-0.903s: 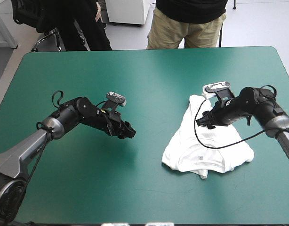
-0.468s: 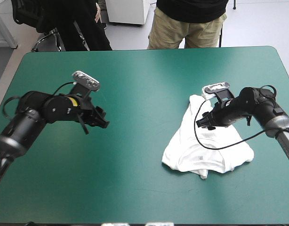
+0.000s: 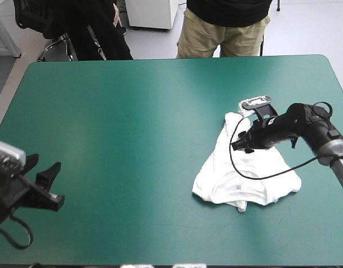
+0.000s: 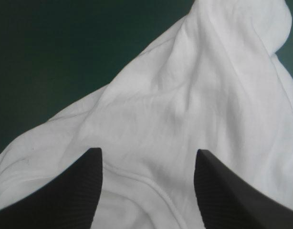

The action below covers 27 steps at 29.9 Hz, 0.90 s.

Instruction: Fold the cloth

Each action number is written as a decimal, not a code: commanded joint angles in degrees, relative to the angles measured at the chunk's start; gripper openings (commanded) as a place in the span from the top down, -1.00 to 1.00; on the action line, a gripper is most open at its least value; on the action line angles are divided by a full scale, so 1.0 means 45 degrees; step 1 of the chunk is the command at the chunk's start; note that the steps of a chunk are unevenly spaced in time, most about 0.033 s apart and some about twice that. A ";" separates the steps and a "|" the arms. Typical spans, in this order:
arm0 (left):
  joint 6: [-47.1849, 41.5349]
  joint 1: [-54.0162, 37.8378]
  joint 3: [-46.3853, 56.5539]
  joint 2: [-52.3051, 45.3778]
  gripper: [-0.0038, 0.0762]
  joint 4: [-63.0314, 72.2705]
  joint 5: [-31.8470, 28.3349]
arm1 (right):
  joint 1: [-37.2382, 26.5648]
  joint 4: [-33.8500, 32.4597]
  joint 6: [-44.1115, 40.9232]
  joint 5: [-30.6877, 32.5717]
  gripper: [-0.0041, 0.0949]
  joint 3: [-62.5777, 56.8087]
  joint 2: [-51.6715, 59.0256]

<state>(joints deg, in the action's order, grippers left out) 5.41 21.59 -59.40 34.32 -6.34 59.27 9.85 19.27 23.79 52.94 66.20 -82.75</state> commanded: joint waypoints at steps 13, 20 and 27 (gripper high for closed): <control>-0.0564 0.0033 0.4784 -0.5662 -0.01 0.0415 -0.1799 | -0.0012 -0.2036 -0.0894 0.0299 -0.29 0.0394 0.0807; -0.0564 0.0033 0.5595 -0.5848 -0.01 0.0611 -0.1773 | -0.0012 -0.2606 -0.1276 -0.0556 -0.57 0.0394 -0.0201; -0.0564 0.0033 0.5595 -0.5848 -0.01 0.0618 -0.1799 | -0.0039 -0.2548 -0.2323 -0.1707 -0.47 0.0394 -0.2148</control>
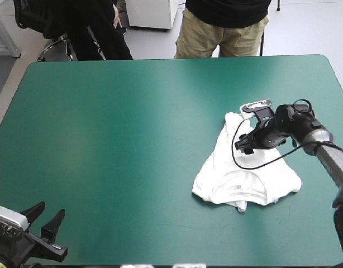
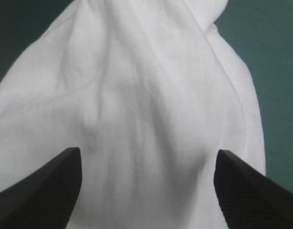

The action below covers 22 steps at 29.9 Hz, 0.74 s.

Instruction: Fold the cloth

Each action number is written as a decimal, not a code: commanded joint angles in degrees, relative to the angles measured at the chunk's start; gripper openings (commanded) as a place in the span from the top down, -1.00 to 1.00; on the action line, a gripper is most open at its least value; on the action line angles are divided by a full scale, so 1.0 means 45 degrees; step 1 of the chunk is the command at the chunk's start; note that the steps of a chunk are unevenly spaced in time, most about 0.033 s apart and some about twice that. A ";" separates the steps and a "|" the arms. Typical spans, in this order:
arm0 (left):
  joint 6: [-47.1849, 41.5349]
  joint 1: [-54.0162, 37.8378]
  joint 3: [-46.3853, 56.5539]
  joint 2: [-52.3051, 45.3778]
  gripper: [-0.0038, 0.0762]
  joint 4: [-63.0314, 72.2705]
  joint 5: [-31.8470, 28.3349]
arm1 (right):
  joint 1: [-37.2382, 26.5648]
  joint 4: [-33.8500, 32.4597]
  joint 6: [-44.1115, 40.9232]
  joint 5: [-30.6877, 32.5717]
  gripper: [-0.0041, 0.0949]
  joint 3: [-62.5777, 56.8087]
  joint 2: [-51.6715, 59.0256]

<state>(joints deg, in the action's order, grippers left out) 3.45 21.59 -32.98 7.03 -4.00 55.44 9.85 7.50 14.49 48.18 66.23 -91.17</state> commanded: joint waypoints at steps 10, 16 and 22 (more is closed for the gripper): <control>-0.0128 0.0033 -0.0276 0.0219 -0.01 0.0097 -0.1061 | -0.0089 0.1373 0.0624 -0.0818 0.52 0.0478 -0.1471; -0.0128 0.0033 -0.0276 0.0219 -0.01 0.0074 -0.1116 | 0.0287 0.3077 0.2702 -0.0761 0.92 0.1005 -0.1501; -0.0128 0.0033 -0.0276 0.0219 -0.01 0.0074 -0.1206 | 0.2255 0.3101 0.3468 -0.0701 0.83 0.1801 -0.1692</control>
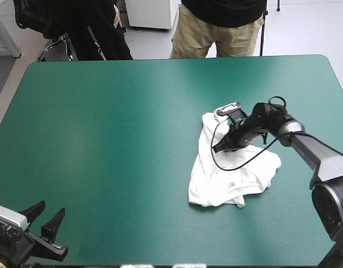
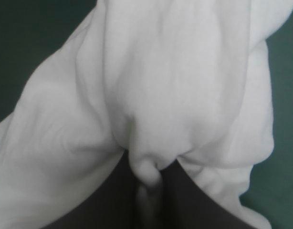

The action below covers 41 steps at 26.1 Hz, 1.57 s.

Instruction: Fold the cloth

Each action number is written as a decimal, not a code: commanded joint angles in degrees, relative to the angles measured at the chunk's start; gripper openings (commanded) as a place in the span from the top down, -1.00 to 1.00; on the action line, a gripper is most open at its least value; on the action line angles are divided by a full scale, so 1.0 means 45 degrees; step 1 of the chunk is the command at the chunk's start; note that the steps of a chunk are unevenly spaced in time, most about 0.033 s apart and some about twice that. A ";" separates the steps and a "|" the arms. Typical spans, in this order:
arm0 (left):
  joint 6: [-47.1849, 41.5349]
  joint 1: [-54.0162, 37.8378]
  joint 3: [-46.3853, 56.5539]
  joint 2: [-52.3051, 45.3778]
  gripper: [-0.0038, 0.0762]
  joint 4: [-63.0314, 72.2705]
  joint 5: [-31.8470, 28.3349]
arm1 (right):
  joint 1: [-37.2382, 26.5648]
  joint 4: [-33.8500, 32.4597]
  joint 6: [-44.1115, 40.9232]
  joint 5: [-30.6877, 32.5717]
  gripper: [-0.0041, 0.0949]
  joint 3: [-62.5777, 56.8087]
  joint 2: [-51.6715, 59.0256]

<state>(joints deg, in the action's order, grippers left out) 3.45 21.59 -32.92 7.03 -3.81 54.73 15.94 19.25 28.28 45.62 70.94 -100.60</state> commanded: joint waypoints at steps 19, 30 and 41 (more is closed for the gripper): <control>-0.0128 0.0033 -0.0291 0.0219 -0.01 0.0146 -0.1307 | 0.7185 0.0549 0.0101 0.1367 0.56 0.7247 -0.2910; -0.0081 0.0033 -0.0291 0.0219 -0.01 0.0037 -0.1328 | 0.7389 -0.0591 -0.0639 0.3118 -0.22 0.7501 -0.3087; -0.4158 0.0033 -0.0579 0.5390 -0.17 -0.0053 -0.2186 | 0.4323 -0.2785 -0.2985 0.5768 -0.22 0.4916 0.3720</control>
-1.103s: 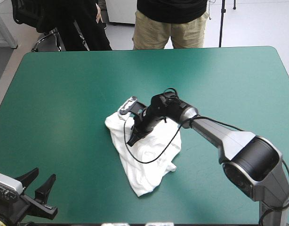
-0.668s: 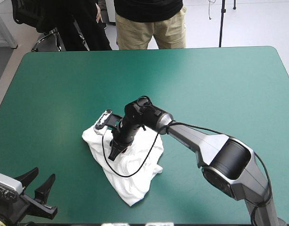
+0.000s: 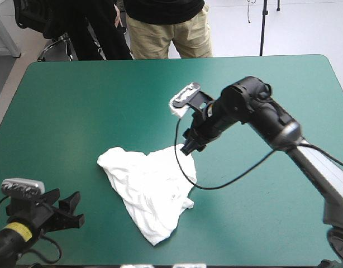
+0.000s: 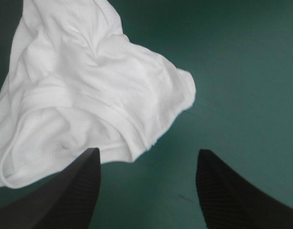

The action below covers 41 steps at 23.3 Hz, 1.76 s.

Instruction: Fold the cloth

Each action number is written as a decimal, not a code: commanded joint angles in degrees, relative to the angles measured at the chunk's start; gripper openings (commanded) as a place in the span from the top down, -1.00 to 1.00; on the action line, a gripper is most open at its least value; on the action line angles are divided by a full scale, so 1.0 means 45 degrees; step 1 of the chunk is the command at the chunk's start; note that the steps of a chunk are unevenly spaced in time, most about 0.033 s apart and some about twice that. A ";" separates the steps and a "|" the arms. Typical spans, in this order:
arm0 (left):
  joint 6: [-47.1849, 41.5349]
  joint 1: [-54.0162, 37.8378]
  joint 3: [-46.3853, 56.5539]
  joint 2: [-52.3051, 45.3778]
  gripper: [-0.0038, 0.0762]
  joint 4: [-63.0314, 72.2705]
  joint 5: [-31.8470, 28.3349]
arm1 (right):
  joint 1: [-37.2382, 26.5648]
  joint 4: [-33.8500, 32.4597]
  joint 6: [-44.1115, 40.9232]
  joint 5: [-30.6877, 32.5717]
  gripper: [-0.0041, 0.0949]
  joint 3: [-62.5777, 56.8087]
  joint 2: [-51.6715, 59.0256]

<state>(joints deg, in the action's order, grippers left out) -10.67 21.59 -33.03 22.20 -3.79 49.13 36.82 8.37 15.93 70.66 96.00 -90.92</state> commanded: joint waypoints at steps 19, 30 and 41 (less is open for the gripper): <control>0.2987 -0.3323 -0.5640 1.2194 -0.19 0.3489 -0.0444 | -0.0317 -0.1247 -0.0264 0.0092 -0.22 -0.2489 0.3271; 0.4189 -0.3538 -0.5640 1.4983 -0.14 0.4172 -0.1631 | -0.0317 -0.1165 -0.0418 -0.0252 -0.22 -0.2489 0.3271; 0.5406 -0.3538 -0.5640 1.6025 0.95 0.4485 -0.1398 | -0.0317 -0.0744 -0.0879 -0.1747 -0.07 -0.4848 0.3271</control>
<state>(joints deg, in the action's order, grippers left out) 13.39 5.60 -58.15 93.88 18.73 45.02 35.61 0.70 11.21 69.07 76.55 -77.95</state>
